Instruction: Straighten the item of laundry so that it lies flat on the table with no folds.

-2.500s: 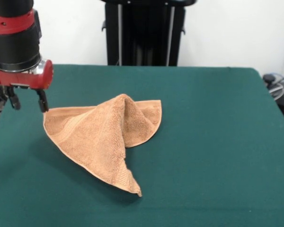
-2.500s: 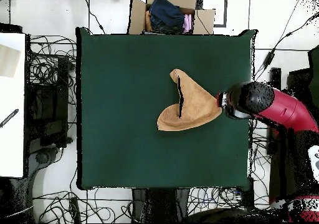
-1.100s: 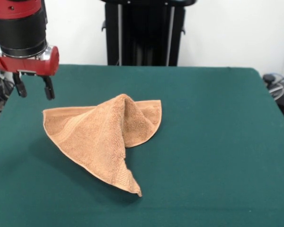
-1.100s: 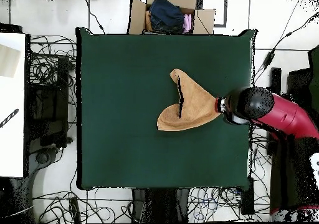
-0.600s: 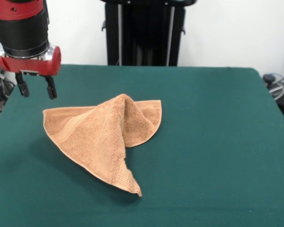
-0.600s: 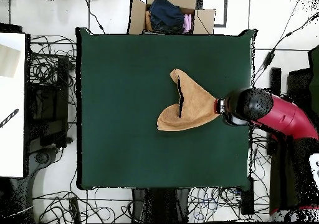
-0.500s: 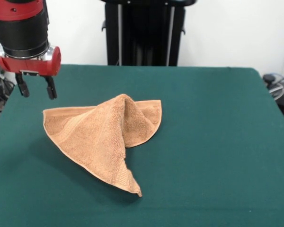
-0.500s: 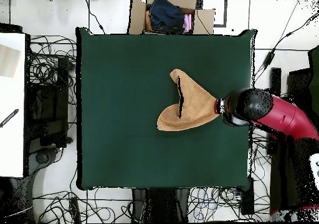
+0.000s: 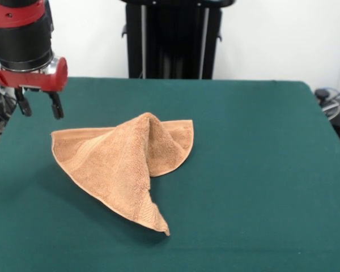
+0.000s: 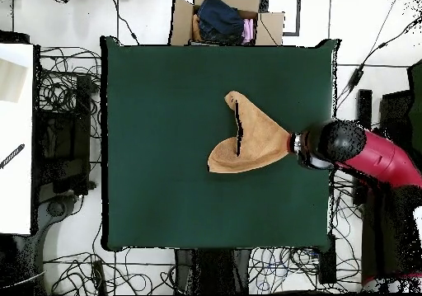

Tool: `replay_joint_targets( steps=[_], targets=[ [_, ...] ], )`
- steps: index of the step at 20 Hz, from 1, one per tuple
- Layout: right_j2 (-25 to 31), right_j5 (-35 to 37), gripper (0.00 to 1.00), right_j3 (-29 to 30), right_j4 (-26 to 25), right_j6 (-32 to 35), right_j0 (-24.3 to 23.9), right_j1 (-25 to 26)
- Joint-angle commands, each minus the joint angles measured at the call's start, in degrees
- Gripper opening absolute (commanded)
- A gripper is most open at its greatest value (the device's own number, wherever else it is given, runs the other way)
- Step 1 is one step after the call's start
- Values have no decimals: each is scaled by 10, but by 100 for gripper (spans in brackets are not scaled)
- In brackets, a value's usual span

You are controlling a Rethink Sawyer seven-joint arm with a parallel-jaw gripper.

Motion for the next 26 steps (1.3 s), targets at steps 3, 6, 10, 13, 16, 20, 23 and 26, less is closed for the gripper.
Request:
replay_joint_targets(
  steps=[3,6,10,13,16,20,23,26],
  targets=[
    [55,-33,100,37,-46,-57,-2,40],
    [55,-42,100,46,-49,-56,-1,33],
    [49,-39,100,44,-50,-49,6,30],
    [47,-41,100,33,-51,-44,10,43],
    [48,-47,100,33,-52,-44,7,49],
    [49,-50,100,37,-54,-45,6,48],
    [51,-51,100,37,-57,-43,4,49],
    [55,-49,100,29,-60,-43,2,57]
  ],
)
